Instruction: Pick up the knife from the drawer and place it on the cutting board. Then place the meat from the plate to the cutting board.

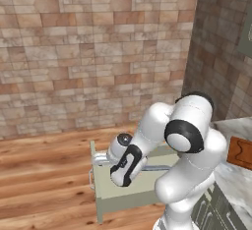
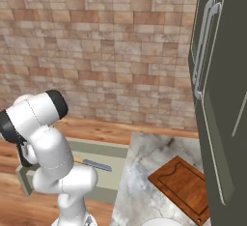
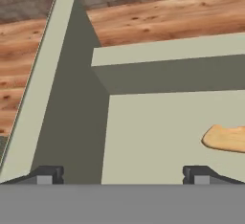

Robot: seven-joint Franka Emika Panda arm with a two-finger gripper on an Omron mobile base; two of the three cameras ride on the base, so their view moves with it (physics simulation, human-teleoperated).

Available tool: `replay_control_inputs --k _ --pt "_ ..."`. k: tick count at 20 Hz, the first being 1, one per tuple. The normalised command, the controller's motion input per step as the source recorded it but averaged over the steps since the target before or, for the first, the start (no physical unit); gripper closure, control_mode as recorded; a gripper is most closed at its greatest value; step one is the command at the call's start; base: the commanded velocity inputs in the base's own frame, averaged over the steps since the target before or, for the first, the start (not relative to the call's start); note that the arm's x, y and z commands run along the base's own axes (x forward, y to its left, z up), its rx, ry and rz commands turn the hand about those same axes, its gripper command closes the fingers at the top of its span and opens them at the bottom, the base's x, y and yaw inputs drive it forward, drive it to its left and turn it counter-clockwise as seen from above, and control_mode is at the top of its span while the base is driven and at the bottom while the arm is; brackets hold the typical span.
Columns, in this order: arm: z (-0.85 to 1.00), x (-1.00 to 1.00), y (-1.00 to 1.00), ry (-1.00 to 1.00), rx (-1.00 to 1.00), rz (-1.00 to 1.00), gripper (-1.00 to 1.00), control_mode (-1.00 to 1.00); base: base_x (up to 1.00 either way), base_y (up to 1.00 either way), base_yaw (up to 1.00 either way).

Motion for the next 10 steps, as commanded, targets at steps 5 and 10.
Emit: replay_control_inputs --k 5,10 --pt "0.50 -0.09 -0.52 0.00 0.00 0.00 -1.00 -1.00 0.00 0.00 0.00" --pt "0.68 0.00 -0.50 0.01 0.00 0.00 -1.00 -1.00 0.00 0.00 0.00"
